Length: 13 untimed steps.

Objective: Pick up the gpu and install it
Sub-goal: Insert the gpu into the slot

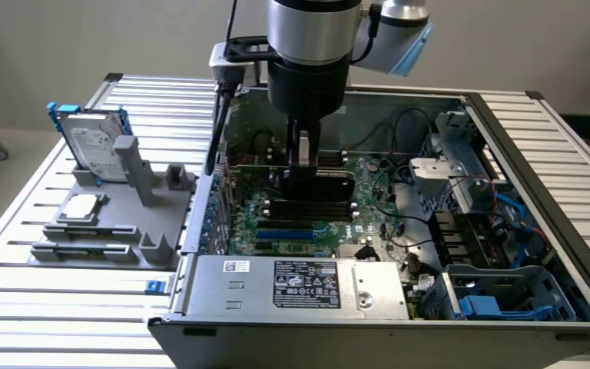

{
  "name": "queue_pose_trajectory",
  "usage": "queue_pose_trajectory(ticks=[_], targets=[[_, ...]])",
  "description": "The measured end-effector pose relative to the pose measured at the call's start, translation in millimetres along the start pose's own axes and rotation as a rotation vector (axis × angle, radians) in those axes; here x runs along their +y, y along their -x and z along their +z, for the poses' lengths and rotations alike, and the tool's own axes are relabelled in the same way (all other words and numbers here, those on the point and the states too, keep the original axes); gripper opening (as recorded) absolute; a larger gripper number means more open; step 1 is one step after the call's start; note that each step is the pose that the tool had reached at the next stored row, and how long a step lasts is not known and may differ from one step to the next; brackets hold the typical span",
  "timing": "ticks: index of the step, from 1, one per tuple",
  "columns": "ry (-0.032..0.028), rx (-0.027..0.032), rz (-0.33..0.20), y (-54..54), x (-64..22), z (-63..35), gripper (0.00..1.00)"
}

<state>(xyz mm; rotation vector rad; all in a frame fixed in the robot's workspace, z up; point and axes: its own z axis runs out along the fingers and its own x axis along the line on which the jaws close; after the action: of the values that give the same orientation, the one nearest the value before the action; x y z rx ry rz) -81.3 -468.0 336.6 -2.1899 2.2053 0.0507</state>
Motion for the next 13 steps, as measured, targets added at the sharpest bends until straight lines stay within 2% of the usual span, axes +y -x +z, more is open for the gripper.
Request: queue_pose_trajectory(ticks=[8,13], targets=[[0.0000,-0.0002,0.000,0.0,0.0,0.2,0.27],[-0.0002,-0.0003,0.000,-0.3,0.6,5.8,0.27]])
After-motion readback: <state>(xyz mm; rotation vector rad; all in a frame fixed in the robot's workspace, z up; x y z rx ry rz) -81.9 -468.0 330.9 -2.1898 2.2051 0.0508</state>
